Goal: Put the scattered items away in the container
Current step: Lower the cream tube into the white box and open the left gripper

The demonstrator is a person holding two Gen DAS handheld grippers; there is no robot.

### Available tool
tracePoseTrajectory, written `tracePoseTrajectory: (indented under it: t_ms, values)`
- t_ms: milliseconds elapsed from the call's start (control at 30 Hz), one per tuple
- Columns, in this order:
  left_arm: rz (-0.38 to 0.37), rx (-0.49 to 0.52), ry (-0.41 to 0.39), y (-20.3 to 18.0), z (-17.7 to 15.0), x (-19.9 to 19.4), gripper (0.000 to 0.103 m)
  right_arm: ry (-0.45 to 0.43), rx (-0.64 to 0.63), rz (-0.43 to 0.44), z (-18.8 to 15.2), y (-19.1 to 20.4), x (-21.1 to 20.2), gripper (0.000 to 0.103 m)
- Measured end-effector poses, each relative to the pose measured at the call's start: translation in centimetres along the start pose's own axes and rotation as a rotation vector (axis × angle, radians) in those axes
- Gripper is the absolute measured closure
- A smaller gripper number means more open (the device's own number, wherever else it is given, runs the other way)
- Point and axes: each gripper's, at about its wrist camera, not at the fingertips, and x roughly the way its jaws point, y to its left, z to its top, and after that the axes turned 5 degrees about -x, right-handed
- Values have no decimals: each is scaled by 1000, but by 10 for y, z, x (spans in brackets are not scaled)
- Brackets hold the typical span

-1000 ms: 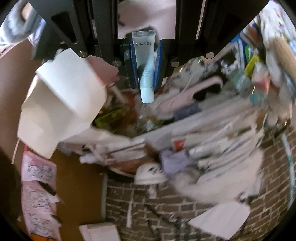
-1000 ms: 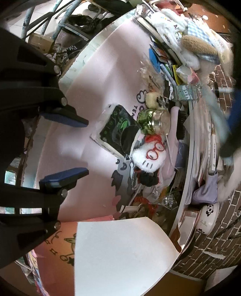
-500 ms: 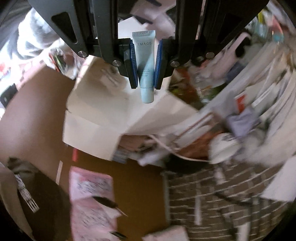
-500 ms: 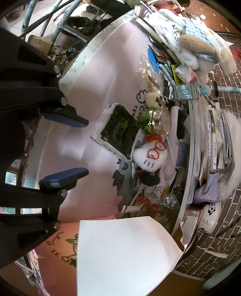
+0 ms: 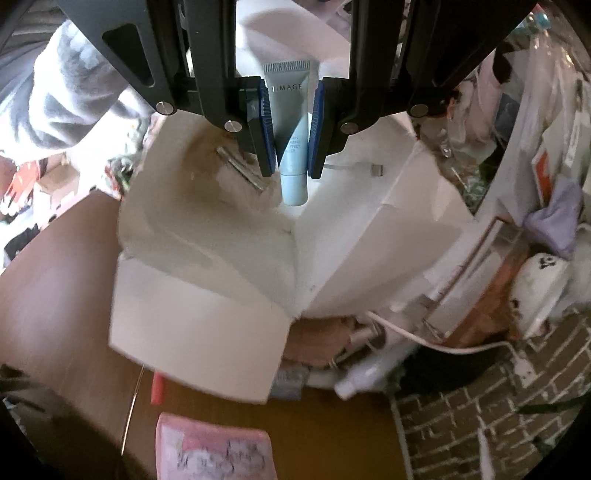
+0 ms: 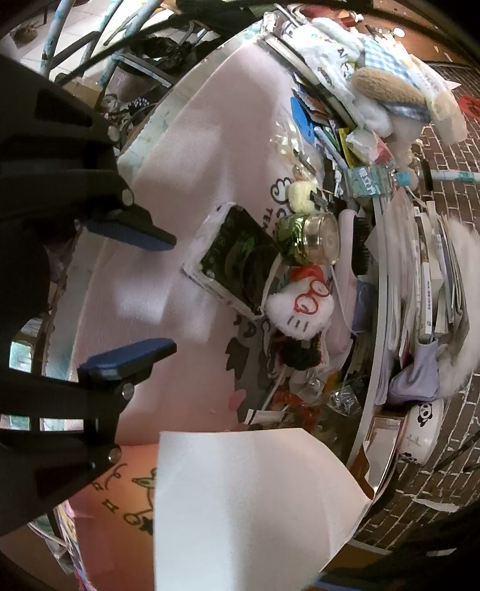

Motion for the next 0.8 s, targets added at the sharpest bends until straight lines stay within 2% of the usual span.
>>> tracePoseTrajectory:
  t_ms: [233,467,533,667,700,800]
  values:
    - [51,36,121,-5,10,36,90,0,3,3,-1,1,0,57]
    - [74,57,164,-12,5,50,89,0,6,7,-1,1,-1,57]
    - [76,61,159,-12,4,48,82,0,8,8,-1,1,-1,57]
    - [63,55,114,-10,3,33,55,-13,19,20,-3,1,-2,57]
    - [65,53,88,-9,2,25,44,-19,20,22,-4,1,-3,56]
    - [42,54,18,-11,-4,0,32,-44,32,28,-7,3,-5,56]
